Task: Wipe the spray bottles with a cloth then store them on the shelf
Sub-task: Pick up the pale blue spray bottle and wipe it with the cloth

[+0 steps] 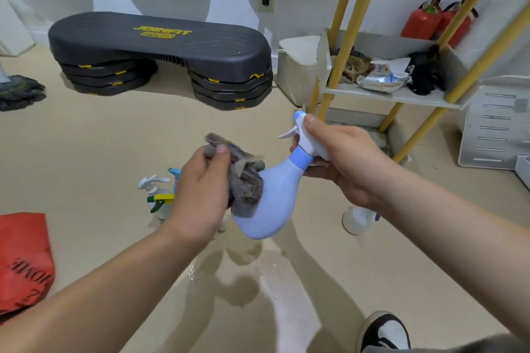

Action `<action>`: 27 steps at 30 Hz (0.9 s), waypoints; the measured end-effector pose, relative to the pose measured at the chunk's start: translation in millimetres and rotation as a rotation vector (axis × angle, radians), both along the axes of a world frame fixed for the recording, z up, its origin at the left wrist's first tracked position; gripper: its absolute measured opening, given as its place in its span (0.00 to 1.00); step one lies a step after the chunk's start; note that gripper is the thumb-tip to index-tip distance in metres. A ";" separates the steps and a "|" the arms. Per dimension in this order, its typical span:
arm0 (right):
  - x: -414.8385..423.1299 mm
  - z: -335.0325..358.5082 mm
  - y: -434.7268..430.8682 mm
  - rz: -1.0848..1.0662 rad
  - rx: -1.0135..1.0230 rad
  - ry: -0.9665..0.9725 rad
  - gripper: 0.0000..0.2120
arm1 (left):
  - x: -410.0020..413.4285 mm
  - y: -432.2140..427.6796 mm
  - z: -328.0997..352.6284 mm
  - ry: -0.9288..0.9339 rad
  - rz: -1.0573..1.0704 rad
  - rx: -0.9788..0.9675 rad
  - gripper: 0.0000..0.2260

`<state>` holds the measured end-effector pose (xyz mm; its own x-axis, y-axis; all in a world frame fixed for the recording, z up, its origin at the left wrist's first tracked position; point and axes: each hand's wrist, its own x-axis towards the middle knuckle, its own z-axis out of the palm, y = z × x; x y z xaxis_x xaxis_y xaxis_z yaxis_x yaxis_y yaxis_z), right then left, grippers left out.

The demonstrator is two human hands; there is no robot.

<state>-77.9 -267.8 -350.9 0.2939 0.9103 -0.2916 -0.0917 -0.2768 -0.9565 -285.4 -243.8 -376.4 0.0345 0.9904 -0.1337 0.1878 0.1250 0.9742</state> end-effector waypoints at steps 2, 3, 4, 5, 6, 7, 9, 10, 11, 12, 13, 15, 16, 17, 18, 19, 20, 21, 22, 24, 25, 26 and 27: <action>6.8 -0.5 -2.6 0.033 -0.011 0.035 0.22 | -3.5 4.3 1.1 -0.145 0.073 -0.131 0.13; 9.0 -1.1 -3.8 0.049 -0.014 0.049 0.21 | -4.1 3.7 2.6 -0.167 0.062 -0.155 0.14; 10.2 -1.0 -4.6 0.061 -0.015 0.057 0.21 | -4.2 2.0 2.8 -0.175 0.036 -0.159 0.14; 10.9 -1.0 -5.0 0.069 -0.016 0.063 0.20 | -3.7 -0.4 2.3 -0.181 0.002 -0.153 0.14; 11.5 -1.1 -5.0 0.071 -0.015 0.069 0.20 | -3.4 -1.7 0.0 -0.186 -0.025 -0.149 0.14; 11.6 -1.3 -4.6 0.074 -0.012 0.072 0.20 | -2.3 -3.4 0.0 -0.198 -0.041 -0.157 0.13; 10.1 -0.7 -4.1 0.080 -0.012 0.076 0.20 | -1.0 -5.0 1.3 -0.214 -0.031 -0.175 0.13; 9.6 -0.7 -3.6 0.080 -0.013 0.081 0.20 | -0.2 -3.6 0.1 -0.205 -0.016 -0.182 0.14; 9.2 -1.1 -3.3 0.080 -0.015 0.091 0.20 | 0.7 -1.8 -0.2 -0.218 0.002 -0.194 0.15; 8.8 -1.3 -3.2 0.080 -0.016 0.103 0.20 | 0.8 -0.7 -0.5 -0.238 0.015 -0.187 0.16; 8.9 -1.3 -3.2 0.080 -0.017 0.115 0.20 | 1.1 -1.2 1.8 -0.255 0.017 -0.180 0.17; 9.2 -1.2 -2.4 0.079 -0.022 0.130 0.18 | 2.5 -3.5 4.3 -0.262 -0.035 -0.169 0.21; 9.1 -1.4 -2.1 0.075 -0.028 0.136 0.17 | 2.8 -4.8 3.9 -0.246 -0.088 -0.134 0.19; 8.5 -1.9 -2.1 0.070 -0.035 0.141 0.15 | 2.6 -8.1 4.8 -0.208 -0.156 -0.078 0.14; 8.0 -2.8 -1.8 0.066 -0.041 0.144 0.14 | 2.8 -12.2 5.6 -0.125 -0.262 -0.001 0.11; 7.2 -3.7 -1.5 0.064 -0.047 0.149 0.13 | 3.8 -17.5 6.9 0.022 -0.398 0.142 0.12; 6.4 -4.6 -1.2 0.060 -0.054 0.151 0.13 | 4.6 -22.1 7.2 0.232 -0.549 0.319 0.10; 5.1 -5.3 -1.4 0.053 -0.064 0.144 0.13 | 5.4 -25.6 2.8 0.452 -0.655 0.507 0.08; 3.7 -6.1 -1.7 0.038 -0.076 0.122 0.14 | 5.9 -29.3 -3.9 0.639 -0.734 0.677 0.14; 0.7 -7.1 -2.2 -0.020 -0.100 0.054 0.16 | 5.9 -31.6 -22.4 0.801 -0.802 0.802 0.29; -0.4 -7.0 -2.1 -0.060 -0.111 0.029 0.17 | 5.1 -32.4 -30.2 0.831 -0.835 0.822 0.32; -0.5 -7.0 -1.5 -0.097 -0.117 0.017 0.17 | 3.3 -32.2 -34.8 0.838 -0.868 0.809 0.33; 0.4 -6.5 -0.9 -0.134 -0.118 0.014 0.17 | 0.4 -30.0 -40.9 0.818 -0.859 0.785 0.32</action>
<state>-77.4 -268.7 -357.3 0.4052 0.8225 -0.3991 -0.1484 -0.3716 -0.9164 -284.9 -273.8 -417.3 0.8357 0.5264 0.1567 0.4621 -0.8281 0.3173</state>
